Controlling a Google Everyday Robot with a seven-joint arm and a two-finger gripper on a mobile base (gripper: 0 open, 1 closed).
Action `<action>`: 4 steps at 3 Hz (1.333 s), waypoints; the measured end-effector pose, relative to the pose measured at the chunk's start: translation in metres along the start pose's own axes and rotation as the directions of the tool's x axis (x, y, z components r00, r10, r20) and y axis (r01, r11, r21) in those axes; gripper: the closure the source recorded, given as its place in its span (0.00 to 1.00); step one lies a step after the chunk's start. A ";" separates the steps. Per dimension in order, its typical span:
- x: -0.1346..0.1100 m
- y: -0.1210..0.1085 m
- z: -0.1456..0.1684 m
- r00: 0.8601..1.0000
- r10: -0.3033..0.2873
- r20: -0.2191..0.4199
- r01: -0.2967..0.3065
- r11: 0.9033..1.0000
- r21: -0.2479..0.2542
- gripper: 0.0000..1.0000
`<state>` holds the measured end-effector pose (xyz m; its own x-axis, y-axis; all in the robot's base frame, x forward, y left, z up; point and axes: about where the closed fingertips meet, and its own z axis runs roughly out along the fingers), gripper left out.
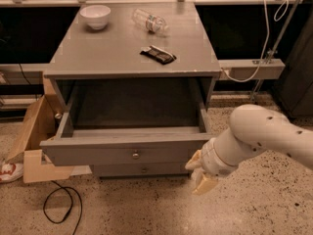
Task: Close top drawer
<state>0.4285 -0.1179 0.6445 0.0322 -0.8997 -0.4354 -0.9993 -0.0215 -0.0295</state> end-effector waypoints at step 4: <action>0.000 -0.117 0.038 0.992 0.105 0.071 -0.120 0.958 0.262 1.00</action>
Offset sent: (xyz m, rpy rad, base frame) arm 0.1333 0.0154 -0.0555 0.0380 -0.1859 -0.2440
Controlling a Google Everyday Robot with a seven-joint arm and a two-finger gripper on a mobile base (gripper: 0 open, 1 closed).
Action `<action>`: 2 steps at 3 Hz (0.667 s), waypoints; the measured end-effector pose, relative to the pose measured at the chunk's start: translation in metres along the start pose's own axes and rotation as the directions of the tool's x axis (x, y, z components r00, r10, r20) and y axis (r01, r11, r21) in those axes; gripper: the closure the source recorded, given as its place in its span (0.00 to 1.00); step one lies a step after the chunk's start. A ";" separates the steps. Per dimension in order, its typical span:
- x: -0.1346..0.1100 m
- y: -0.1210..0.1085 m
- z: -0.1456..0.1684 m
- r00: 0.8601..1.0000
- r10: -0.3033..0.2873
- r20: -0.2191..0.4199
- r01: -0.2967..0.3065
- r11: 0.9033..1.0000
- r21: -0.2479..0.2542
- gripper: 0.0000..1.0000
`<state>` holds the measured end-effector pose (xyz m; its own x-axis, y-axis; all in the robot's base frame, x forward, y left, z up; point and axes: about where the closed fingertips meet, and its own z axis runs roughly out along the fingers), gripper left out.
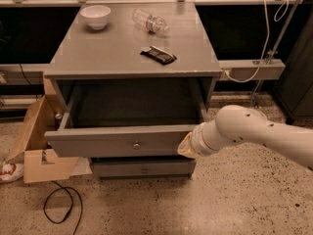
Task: Close top drawer
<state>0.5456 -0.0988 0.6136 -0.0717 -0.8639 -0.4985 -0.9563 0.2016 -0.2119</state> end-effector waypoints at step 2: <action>-0.015 -0.023 0.004 0.996 -0.079 0.047 0.078 0.997 0.023 1.00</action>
Offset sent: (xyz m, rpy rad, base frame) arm 0.0444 0.0116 0.0181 0.0466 -0.1247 0.1000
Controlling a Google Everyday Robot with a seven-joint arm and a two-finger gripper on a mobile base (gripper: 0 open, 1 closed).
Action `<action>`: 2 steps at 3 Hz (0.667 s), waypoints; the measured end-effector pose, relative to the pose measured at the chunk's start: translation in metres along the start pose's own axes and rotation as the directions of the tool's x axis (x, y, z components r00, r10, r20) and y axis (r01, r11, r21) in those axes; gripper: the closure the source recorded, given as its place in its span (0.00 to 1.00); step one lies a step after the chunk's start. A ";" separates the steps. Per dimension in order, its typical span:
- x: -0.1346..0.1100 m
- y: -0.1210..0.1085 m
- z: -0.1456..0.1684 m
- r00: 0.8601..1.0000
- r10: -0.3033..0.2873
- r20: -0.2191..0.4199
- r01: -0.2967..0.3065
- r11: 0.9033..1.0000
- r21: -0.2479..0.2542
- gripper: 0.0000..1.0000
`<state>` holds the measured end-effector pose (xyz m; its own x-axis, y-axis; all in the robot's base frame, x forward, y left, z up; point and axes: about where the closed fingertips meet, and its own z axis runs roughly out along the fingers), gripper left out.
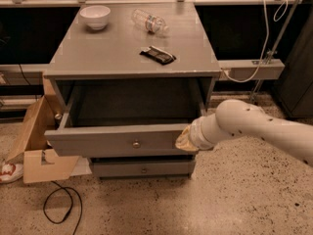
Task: Close top drawer
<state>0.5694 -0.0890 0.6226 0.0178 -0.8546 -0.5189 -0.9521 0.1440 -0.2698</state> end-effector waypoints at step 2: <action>-0.014 -0.024 0.006 0.994 -0.107 0.004 0.107 0.994 0.019 1.00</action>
Offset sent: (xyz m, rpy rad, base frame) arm 0.0552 0.0219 0.0207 -0.0682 -0.1582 0.1624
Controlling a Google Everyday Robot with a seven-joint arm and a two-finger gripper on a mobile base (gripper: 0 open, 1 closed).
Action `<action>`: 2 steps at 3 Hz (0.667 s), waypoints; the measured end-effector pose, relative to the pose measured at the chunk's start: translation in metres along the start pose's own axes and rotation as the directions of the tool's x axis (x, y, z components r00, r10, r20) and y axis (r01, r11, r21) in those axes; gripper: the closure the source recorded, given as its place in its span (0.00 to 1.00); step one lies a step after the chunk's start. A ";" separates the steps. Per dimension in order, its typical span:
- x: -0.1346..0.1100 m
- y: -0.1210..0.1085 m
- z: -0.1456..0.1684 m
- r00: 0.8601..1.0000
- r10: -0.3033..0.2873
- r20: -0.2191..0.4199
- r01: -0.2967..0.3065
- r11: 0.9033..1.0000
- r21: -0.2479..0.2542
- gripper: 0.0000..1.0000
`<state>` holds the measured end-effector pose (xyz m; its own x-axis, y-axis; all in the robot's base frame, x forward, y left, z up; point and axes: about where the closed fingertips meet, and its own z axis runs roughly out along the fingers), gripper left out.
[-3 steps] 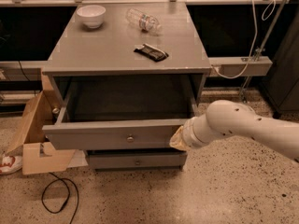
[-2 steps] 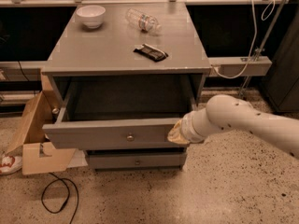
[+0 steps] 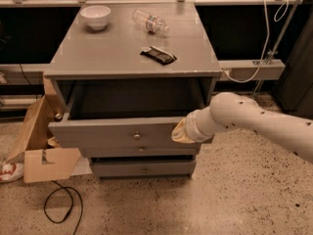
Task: Close top drawer
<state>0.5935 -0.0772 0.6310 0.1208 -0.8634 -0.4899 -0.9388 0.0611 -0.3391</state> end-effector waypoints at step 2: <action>-0.002 -0.017 0.013 0.998 -0.060 -0.033 0.059 0.998 -0.030 1.00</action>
Offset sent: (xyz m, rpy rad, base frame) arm 0.0695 0.0175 -0.0090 -0.1789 -0.0152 0.1594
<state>0.6136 -0.0704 0.6271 0.1665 -0.8815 -0.4418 -0.9391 -0.0052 -0.3435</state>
